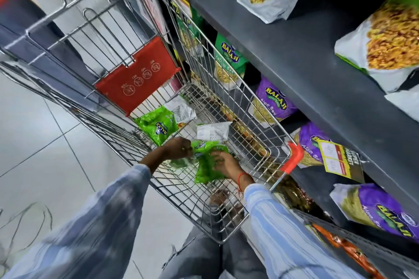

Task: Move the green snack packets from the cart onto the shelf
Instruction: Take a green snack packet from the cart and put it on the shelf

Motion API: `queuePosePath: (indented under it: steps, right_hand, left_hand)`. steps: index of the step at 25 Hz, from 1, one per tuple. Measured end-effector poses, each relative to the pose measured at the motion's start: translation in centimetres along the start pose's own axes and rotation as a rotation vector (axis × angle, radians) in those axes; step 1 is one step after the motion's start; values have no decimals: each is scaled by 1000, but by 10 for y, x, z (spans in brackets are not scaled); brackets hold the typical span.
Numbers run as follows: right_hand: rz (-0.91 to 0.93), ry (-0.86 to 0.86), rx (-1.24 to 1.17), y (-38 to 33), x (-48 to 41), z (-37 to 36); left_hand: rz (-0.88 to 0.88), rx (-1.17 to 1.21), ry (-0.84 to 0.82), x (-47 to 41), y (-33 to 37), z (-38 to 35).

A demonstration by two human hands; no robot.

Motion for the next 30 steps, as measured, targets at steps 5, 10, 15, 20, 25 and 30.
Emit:
queuePosePath:
  steps: [5, 10, 15, 20, 25, 30]
  right_hand:
    - [143, -100, 151, -40, 16, 17]
    - [268, -153, 136, -72, 35, 27]
    - [450, 96, -60, -114, 87, 80]
    - [611, 434, -394, -148, 142, 141]
    - [638, 753, -399, -164, 189, 195]
    - [686, 1043, -403, -168, 222, 250]
  left_hand:
    - [-63, 543, 89, 41, 18, 68]
    - [-109, 1045, -70, 65, 45, 107]
    - [-252, 1224, -17, 87, 89, 164]
    - [-416, 1072, -24, 87, 136, 179]
    - [-660, 831, 145, 84, 210, 199]
    - [-741, 874, 284, 56, 269, 221]
Point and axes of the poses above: each hand's wrist, its own x-axis away from the middle knuckle, its own z-axis out of the back of the hand, y = z × x, the point moved 9 cm from there along -x, towards the middle knuckle, and after that the axes turned 2 degrees about z, right-handed, at the moved point
